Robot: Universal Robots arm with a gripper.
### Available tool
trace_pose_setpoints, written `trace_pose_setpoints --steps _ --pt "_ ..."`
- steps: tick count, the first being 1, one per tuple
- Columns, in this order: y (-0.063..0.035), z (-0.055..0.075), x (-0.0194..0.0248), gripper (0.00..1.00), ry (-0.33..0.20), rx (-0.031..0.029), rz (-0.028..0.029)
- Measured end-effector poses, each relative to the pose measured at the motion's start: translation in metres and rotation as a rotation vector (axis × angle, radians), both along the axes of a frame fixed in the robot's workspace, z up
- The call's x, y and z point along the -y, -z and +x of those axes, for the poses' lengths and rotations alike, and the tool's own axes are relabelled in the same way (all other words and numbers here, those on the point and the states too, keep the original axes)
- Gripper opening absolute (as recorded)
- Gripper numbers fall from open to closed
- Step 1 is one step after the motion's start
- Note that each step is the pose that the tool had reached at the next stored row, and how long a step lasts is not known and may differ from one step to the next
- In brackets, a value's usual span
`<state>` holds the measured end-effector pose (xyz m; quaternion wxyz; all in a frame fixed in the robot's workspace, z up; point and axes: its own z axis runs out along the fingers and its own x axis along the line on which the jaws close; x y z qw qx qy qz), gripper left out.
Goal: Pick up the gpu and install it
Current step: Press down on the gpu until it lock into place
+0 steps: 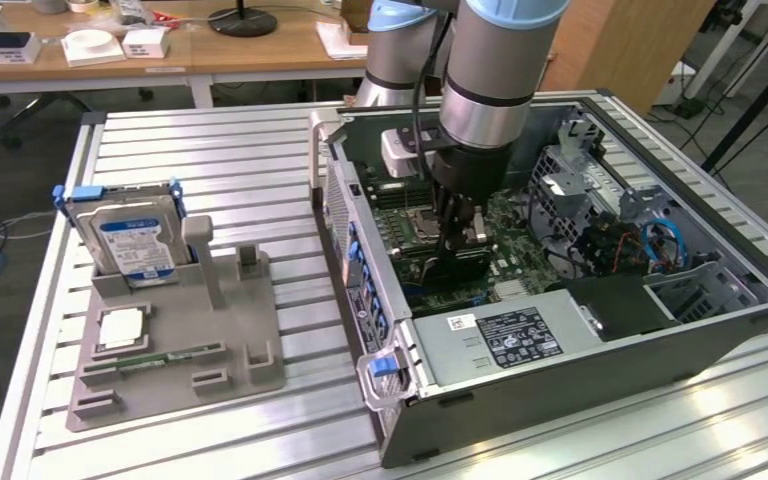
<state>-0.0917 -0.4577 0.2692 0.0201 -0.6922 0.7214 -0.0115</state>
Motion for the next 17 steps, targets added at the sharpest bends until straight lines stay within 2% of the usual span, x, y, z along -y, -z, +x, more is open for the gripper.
trace_pose_setpoints --steps 4,10,17 --pt "0.0000 -0.0004 0.0000 0.11 0.000 0.0032 0.0000" --pt "0.0004 -0.0005 0.0000 0.11 0.000 0.0036 0.0000" --pt "0.0070 -0.0005 0.0001 0.11 0.000 0.0057 -0.0004"
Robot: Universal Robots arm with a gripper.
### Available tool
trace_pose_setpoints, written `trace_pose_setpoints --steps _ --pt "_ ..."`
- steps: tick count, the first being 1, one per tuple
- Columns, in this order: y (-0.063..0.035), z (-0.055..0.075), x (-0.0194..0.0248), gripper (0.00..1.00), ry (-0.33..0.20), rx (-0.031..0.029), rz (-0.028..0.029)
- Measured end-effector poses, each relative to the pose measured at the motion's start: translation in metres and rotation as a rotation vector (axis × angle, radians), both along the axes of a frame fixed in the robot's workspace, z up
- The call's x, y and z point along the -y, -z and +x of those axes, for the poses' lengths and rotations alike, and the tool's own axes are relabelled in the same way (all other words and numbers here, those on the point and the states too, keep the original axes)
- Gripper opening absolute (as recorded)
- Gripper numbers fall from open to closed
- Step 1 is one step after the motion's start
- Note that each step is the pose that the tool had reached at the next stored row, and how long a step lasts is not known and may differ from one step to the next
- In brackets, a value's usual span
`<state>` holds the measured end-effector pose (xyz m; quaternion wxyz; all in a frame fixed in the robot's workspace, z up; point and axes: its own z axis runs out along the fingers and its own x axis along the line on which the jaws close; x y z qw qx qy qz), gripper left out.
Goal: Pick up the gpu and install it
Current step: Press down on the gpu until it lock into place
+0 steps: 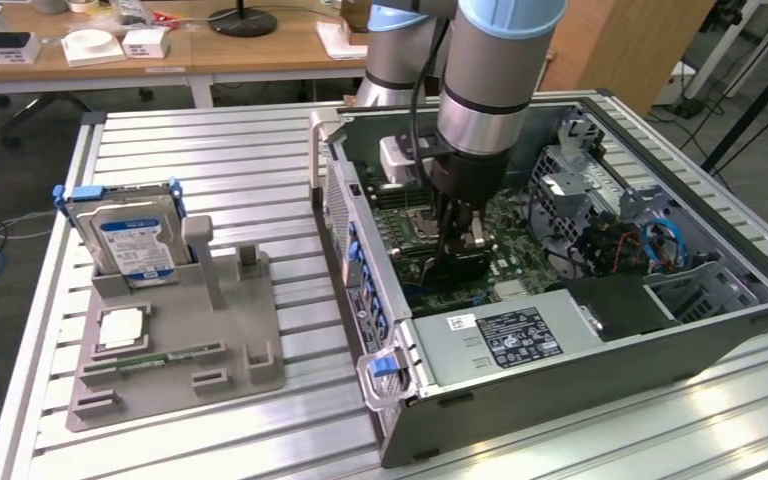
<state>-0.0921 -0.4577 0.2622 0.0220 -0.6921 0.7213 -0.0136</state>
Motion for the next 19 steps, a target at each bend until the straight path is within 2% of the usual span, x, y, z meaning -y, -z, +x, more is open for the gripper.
trace_pose_setpoints --steps 3,6,12,19 --pt "0.0020 0.000 0.0001 0.11 0.000 -0.0002 -0.0011" --pt "0.0021 0.000 -0.0002 0.11 0.000 0.0010 0.0011" --pt "-0.0185 -0.003 0.0000 0.11 0.000 0.0004 0.0003" --pt "-0.0252 -0.022 0.0000 0.11 0.000 0.0004 0.0005"
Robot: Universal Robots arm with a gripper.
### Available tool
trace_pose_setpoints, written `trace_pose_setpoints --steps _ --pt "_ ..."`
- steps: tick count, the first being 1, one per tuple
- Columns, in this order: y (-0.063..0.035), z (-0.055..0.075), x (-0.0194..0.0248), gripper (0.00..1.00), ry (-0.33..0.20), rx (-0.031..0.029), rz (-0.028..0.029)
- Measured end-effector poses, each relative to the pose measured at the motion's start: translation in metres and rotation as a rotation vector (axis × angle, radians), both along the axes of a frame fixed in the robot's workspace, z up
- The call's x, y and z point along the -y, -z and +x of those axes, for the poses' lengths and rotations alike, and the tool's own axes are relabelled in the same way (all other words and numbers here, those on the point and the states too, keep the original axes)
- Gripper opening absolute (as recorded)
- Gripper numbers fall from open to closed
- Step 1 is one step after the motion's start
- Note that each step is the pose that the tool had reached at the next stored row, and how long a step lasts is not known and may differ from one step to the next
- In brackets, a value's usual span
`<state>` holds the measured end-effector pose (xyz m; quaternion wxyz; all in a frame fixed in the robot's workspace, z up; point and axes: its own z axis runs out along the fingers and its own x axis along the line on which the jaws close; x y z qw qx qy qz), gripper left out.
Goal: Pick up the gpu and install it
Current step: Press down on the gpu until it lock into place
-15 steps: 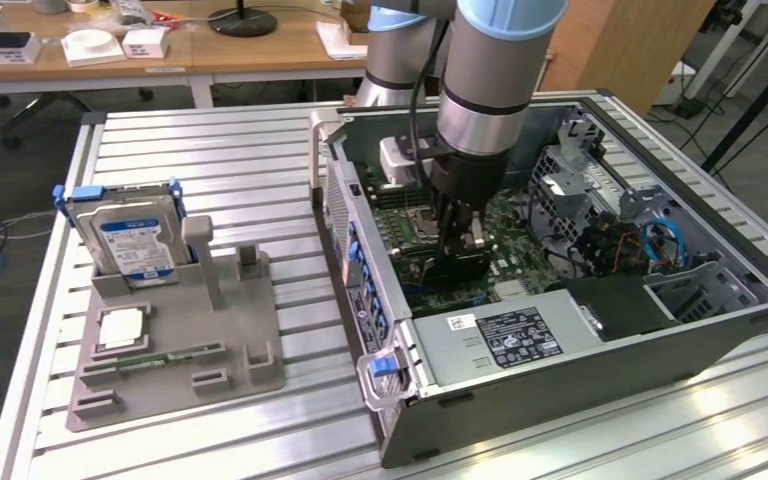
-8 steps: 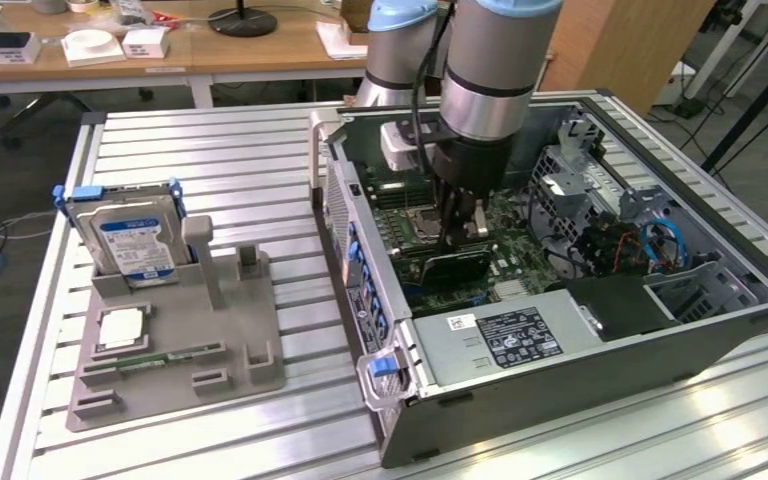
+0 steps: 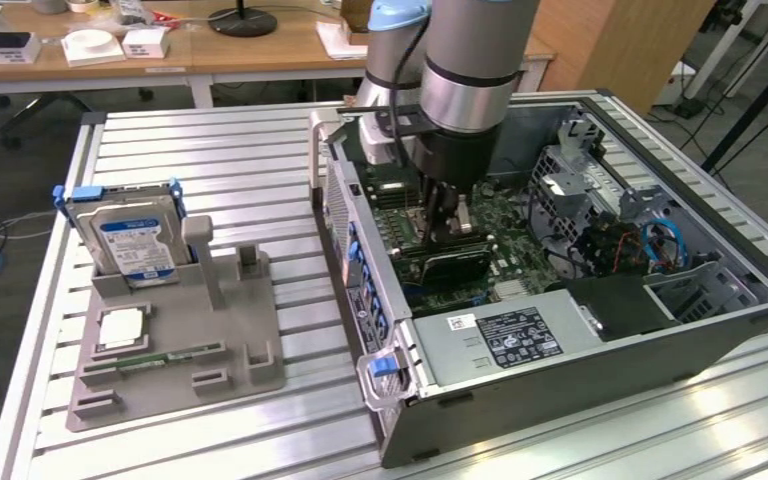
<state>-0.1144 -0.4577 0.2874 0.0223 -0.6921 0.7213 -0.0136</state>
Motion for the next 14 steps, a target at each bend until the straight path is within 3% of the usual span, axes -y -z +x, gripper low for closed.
trace_pose_setpoints --steps 5,10,12,14 --pt "-0.0013 -0.015 0.0000 0.11 0.000 0.0000 0.0000" --pt "-0.0097 -0.022 0.0000 0.11 0.000 -0.0031 0.0005" --pt "-0.0116 -0.025 0.0000 0.11 0.000 -0.0115 0.0022" --pt "-0.0127 -0.026 0.0000 0.11 0.000 -0.0245 0.0038"
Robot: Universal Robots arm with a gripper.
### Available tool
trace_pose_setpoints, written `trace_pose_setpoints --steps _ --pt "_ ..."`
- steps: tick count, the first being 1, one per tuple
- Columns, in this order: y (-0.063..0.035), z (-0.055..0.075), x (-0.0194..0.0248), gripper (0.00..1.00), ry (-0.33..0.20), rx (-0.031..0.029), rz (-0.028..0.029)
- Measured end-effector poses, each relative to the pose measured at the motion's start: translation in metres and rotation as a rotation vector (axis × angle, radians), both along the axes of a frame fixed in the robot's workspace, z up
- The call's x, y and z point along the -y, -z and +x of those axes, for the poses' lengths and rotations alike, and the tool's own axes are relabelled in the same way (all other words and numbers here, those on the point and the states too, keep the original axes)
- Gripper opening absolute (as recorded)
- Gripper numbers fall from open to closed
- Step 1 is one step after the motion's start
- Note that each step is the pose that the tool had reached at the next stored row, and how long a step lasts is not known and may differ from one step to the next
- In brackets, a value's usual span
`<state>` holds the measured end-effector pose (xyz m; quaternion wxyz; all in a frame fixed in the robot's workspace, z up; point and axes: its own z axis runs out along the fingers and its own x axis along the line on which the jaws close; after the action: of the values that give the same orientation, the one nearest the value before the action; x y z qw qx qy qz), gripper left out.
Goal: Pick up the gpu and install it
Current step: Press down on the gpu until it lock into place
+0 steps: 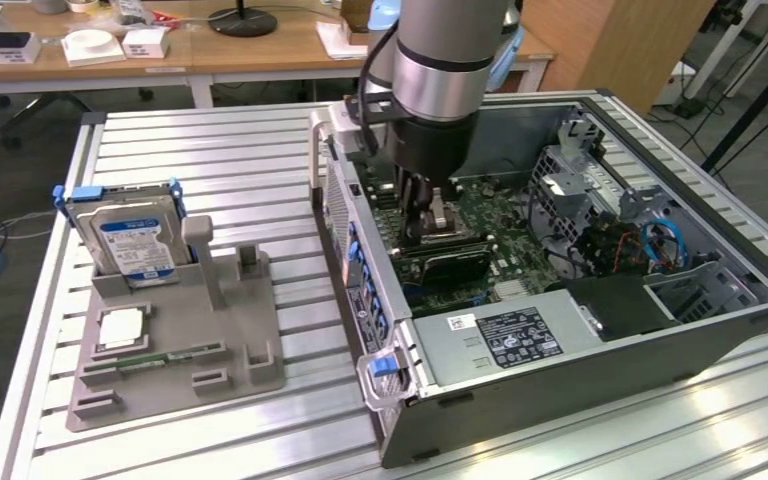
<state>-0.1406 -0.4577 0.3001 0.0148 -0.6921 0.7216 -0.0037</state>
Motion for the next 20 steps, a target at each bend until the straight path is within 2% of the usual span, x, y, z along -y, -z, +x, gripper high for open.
trace_pose_setpoints --steps 2,4,5,6,7,16,17,20 --pt "-0.0008 -0.002 0.0000 0.11 0.000 -0.0158 0.0013" --pt "-0.0014 -0.003 0.0000 0.11 0.001 -0.0365 0.0022" --pt "-0.0016 -0.004 0.0000 0.11 0.002 -0.0447 0.0024" --pt "-0.0016 -0.005 0.0000 0.11 0.002 -0.0481 0.0025" --pt "-0.0016 -0.005 0.0000 0.11 0.002 -0.0500 0.0026" --pt "-0.0016 -0.014 0.0000 0.11 0.007 -0.0523 0.0027" --pt "-0.0016 -0.015 0.0000 0.11 0.007 -0.0536 0.0027" --pt "-0.0017 -0.016 0.0000 0.11 0.011 -0.0627 0.0026"
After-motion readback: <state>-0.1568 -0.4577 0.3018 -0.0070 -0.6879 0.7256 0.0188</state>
